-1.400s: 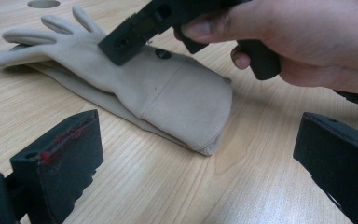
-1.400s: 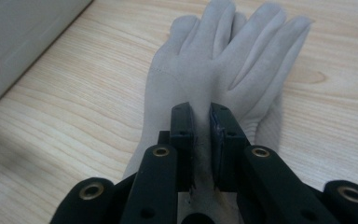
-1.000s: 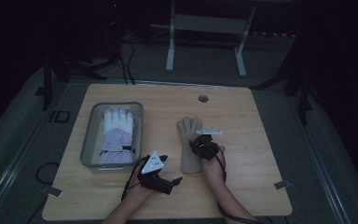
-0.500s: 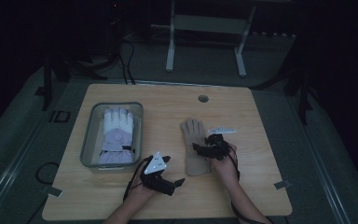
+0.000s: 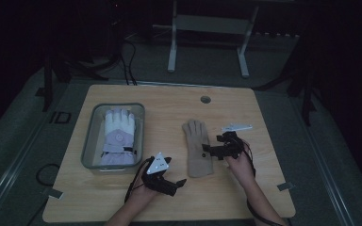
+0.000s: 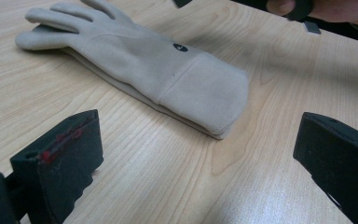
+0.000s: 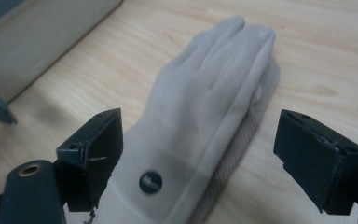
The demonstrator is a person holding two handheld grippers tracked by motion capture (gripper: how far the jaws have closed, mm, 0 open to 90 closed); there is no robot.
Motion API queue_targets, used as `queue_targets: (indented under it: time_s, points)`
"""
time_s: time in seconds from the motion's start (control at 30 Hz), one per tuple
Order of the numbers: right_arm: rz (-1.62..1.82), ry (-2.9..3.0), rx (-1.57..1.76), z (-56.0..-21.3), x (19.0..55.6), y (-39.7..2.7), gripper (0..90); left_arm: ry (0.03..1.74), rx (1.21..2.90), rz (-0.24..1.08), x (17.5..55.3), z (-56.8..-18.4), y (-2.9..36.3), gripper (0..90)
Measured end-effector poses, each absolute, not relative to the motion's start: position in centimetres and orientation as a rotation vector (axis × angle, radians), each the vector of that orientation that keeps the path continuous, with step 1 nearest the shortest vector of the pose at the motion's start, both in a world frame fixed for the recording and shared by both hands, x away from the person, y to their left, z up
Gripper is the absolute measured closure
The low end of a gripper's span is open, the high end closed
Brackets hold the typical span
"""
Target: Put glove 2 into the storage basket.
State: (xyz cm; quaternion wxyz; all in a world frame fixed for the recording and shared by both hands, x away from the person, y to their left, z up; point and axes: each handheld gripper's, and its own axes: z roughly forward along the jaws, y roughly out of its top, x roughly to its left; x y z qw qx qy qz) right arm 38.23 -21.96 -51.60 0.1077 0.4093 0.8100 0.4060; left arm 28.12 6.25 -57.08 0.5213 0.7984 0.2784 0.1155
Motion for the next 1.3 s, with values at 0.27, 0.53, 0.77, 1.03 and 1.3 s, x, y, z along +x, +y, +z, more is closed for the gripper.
queue_targets:
  time_s: [0.27, 0.53, 0.77, 1.03, 1.3]
  points:
    - [1.239, 2.424, 1.166, -51.1, 38.3, -23.3, 13.9, 0.702, 1.970, 0.203, 28.4, -56.5, 5.5, 1.5]
    - [1.270, 2.412, 1.198, -50.5, 38.5, -24.4, 13.3, 0.675, 2.028, 0.163, 29.0, -56.1, 4.0, 1.5]
    - [1.283, 2.419, 1.206, -49.9, 39.6, -24.2, 13.8, 0.580, 2.056, 0.169, 29.2, -55.6, 2.4, 4.3]
    - [1.270, 2.460, 1.198, -49.8, 41.6, -22.8, 14.1, 0.483, 2.110, 0.180, 29.8, -55.3, 1.0, 7.3]
    - [1.235, 2.493, 1.213, -50.7, 44.0, -21.2, 15.7, 0.419, 2.182, 0.151, 30.8, -55.3, 0.2, 12.3]
